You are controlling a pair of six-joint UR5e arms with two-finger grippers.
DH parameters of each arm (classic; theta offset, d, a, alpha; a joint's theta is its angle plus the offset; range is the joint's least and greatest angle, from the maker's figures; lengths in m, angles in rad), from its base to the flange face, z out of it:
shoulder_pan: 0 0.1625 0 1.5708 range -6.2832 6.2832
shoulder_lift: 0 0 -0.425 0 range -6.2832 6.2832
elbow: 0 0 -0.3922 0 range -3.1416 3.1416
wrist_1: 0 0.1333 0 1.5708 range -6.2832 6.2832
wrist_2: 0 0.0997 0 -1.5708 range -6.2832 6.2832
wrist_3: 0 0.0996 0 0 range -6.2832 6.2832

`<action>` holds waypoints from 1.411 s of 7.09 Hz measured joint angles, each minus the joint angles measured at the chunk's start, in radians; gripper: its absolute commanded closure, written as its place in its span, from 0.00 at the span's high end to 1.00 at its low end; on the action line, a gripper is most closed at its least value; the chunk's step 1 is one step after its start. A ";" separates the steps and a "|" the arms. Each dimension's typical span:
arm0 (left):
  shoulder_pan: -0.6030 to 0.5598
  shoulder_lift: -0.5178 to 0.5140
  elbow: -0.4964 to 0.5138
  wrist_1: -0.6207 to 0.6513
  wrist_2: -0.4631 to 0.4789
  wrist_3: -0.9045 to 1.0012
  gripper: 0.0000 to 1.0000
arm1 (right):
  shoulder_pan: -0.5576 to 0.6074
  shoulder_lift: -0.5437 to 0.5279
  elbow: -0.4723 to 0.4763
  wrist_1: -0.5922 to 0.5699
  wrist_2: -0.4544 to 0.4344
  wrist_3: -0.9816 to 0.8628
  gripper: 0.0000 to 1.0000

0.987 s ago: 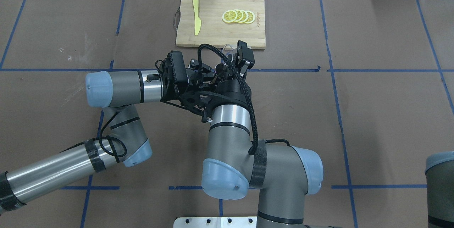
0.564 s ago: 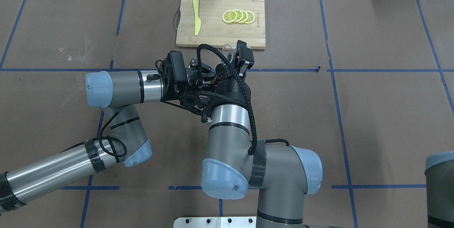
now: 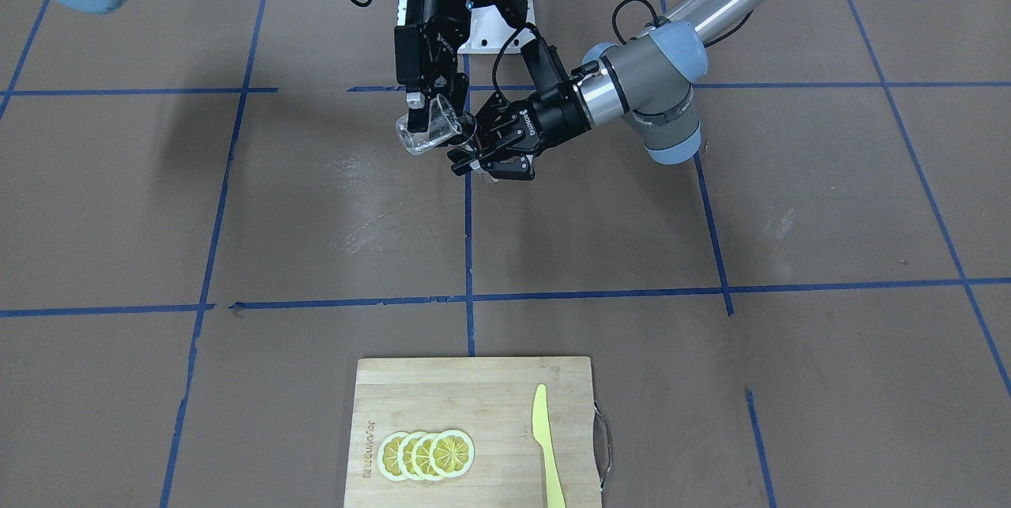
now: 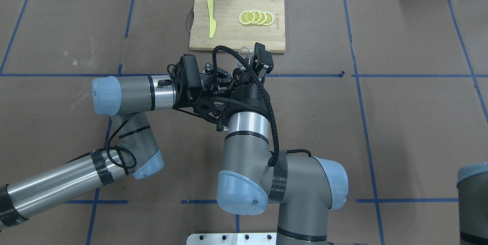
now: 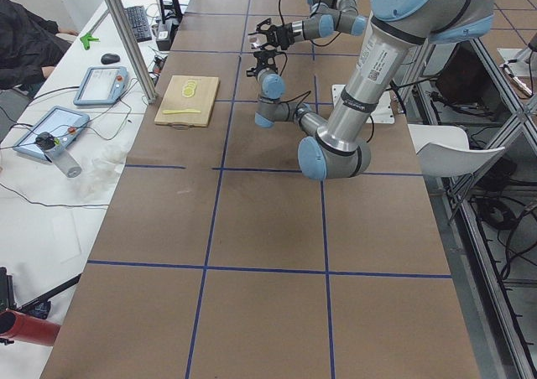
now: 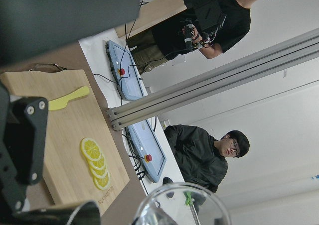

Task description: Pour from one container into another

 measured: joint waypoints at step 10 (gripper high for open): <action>-0.005 -0.001 -0.003 -0.002 0.000 -0.030 0.00 | 0.018 -0.050 0.172 0.123 0.114 0.024 0.00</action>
